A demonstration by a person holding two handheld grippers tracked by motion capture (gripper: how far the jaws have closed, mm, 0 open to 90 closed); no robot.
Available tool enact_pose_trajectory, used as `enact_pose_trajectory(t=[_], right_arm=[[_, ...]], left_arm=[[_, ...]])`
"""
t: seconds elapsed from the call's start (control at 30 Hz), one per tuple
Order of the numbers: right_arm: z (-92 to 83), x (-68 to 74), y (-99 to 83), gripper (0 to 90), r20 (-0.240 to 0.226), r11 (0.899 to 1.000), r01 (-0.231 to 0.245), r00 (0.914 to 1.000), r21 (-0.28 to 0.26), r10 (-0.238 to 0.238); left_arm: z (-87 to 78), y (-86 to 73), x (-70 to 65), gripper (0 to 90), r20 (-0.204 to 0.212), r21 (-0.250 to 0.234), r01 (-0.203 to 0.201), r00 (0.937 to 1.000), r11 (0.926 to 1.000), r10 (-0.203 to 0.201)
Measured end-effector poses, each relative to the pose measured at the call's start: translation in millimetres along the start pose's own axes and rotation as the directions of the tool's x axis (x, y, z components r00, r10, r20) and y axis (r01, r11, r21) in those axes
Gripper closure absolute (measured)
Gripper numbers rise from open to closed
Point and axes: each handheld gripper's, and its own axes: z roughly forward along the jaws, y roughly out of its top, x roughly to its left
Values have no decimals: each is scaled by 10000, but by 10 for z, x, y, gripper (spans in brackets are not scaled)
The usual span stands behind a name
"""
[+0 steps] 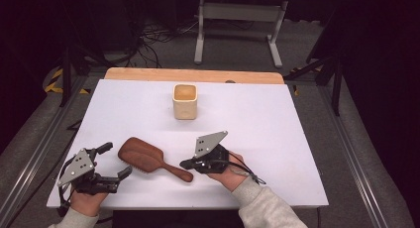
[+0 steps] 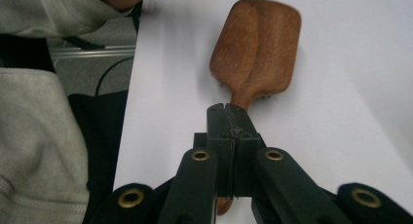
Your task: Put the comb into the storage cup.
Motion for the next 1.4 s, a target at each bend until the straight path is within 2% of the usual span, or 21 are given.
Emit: enact_pose_trajectory(t=[0.2,0.43,0.6,0.67,1.0,1.03,1.1,1.33,1.4], right_arm=[[103,18,30,899,-378,9980,120,9992,626,-96],[223,25,34,900,-743,9902,213,9972,1383,-110],[317,43,34,899,-1006,9777,360,9948,2068,-153],[330,45,33,900,-1050,9757,394,9943,2155,-170],[430,71,4,900,-1337,9492,695,9906,3069,-293],[430,71,4,900,-1337,9492,695,9906,3069,-293],[459,74,-4,900,-1403,9394,662,9899,3365,-195],[489,81,-18,900,-1216,9227,695,9923,3792,-248],[488,72,-18,900,-1218,9215,781,9920,3804,-338]], left_arm=[[-9,-3,5,13,-30,-7,29,10000,10000,-29],[-20,-5,11,13,-48,-17,37,10000,10000,-37],[-21,-6,17,13,-49,-4,37,10000,10000,-37],[-21,-6,17,13,-41,-8,35,10000,10000,-35],[-24,-4,17,13,-39,-16,30,10000,10000,-30],[-24,-4,17,13,-39,-16,30,10000,10000,-30],[-23,-6,18,13,-50,-17,59,10000,10000,-59],[-27,-5,20,13,-59,-27,40,10000,10000,-40],[-28,-5,21,13,-56,-21,38,10000,10000,-38]])
